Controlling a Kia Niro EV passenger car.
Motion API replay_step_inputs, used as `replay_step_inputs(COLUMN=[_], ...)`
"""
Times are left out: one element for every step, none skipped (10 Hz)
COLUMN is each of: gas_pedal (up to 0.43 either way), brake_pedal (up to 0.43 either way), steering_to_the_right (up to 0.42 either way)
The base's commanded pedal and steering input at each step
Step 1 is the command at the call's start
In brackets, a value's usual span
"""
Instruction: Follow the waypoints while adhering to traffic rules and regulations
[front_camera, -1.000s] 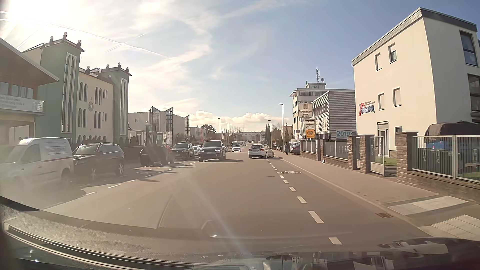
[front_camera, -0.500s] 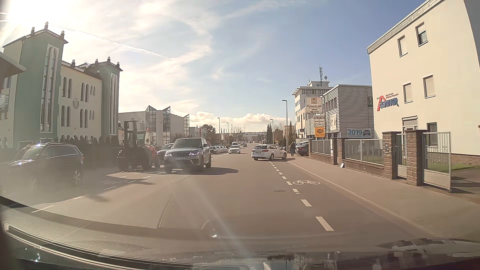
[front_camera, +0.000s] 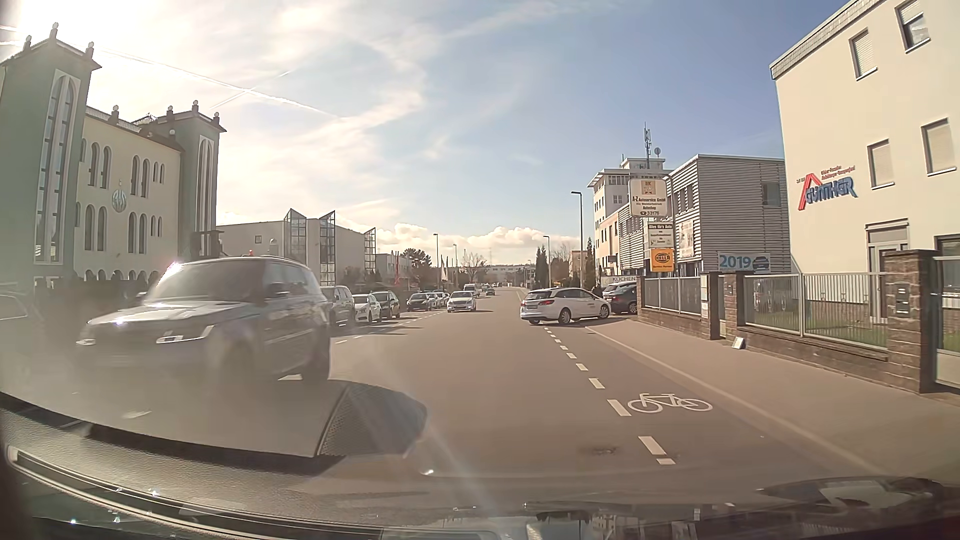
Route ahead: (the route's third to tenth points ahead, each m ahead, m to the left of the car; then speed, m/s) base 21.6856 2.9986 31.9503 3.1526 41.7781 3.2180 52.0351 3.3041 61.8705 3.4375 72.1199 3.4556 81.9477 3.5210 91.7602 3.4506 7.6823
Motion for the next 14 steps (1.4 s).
replay_step_inputs(gas_pedal=[0.118, 0.138, 0.189, 0.209, 0.26, 0.28, 0.311, 0.311, 0.311, 0.311, 0.311, 0.311, 0.311, 0.311], brake_pedal=[0.0, 0.0, 0.0, 0.0, 0.0, 0.0, 0.0, 0.0, 0.0, 0.0, 0.0, 0.0, 0.0, 0.0], steering_to_the_right=[0.0, 0.0, 0.0, 0.0, 0.001, 0.001, 0.001, 0.001, 0.001, 0.002, 0.002, 0.002, 0.002, 0.002])
